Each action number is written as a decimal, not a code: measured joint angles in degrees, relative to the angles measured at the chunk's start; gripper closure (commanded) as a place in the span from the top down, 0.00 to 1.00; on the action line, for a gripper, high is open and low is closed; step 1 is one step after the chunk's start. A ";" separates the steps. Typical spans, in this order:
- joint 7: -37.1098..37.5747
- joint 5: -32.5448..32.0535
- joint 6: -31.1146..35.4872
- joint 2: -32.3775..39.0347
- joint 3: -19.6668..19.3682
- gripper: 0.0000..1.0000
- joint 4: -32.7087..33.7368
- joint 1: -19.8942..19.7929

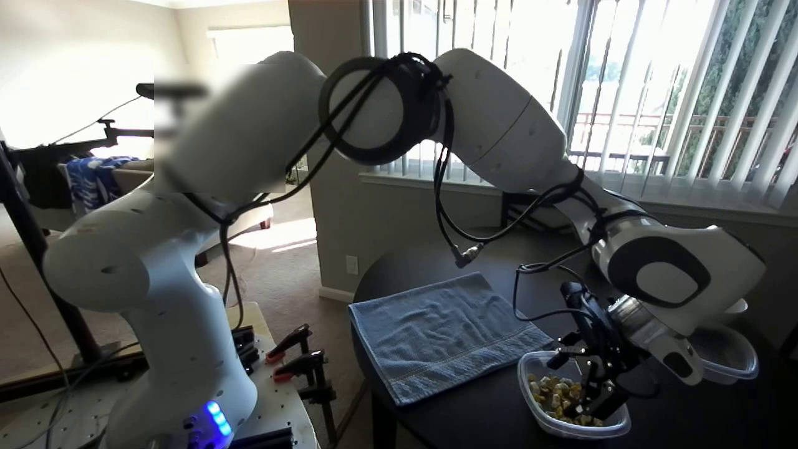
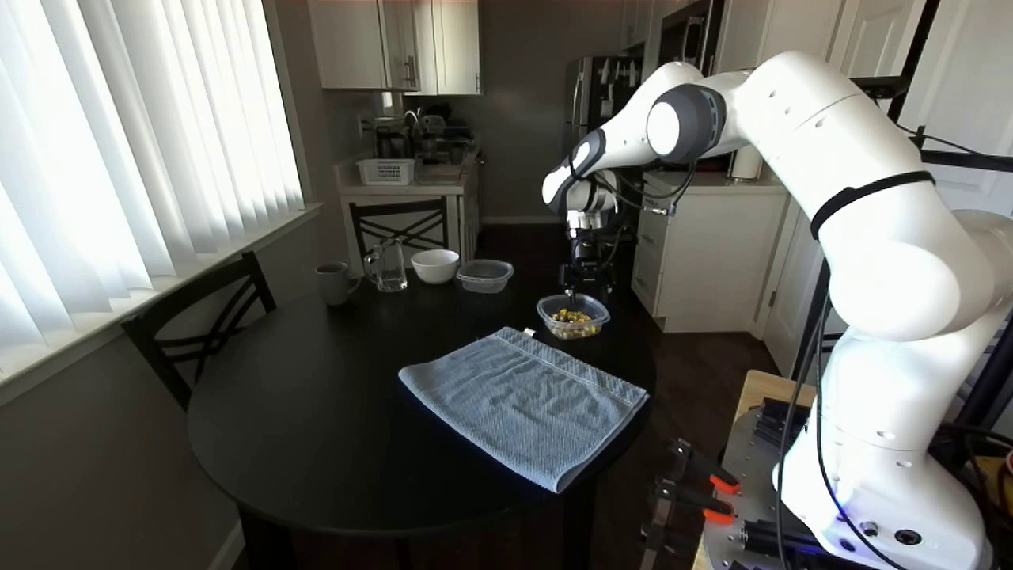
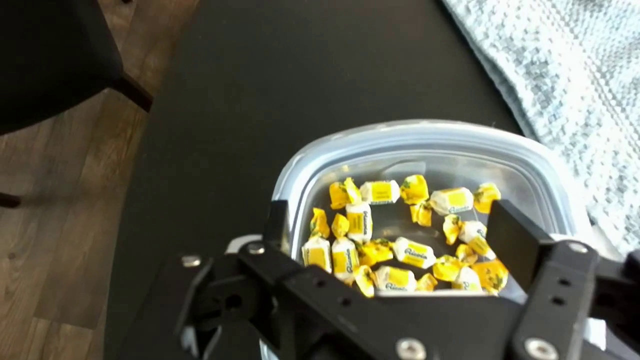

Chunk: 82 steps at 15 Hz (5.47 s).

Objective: Pour the contents of the lunchbox onto the blue towel on the table

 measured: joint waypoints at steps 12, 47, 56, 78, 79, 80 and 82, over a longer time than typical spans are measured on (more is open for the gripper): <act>9.80 -7.92 -13.94 4.59 -1.90 1.00 9.02 0.07; 26.55 -7.87 -16.38 20.78 -3.97 0.04 30.05 -0.10; 26.48 -7.89 -15.10 18.47 -4.41 0.01 35.77 0.10; -14.66 -20.72 -22.88 14.42 -4.50 0.01 45.51 8.55; -16.24 -20.70 -21.55 14.42 -3.99 0.01 45.91 8.98; -17.92 -20.70 -20.18 14.42 -3.40 0.01 46.16 9.34; -21.83 -20.68 -17.63 14.64 -2.10 0.01 46.19 9.83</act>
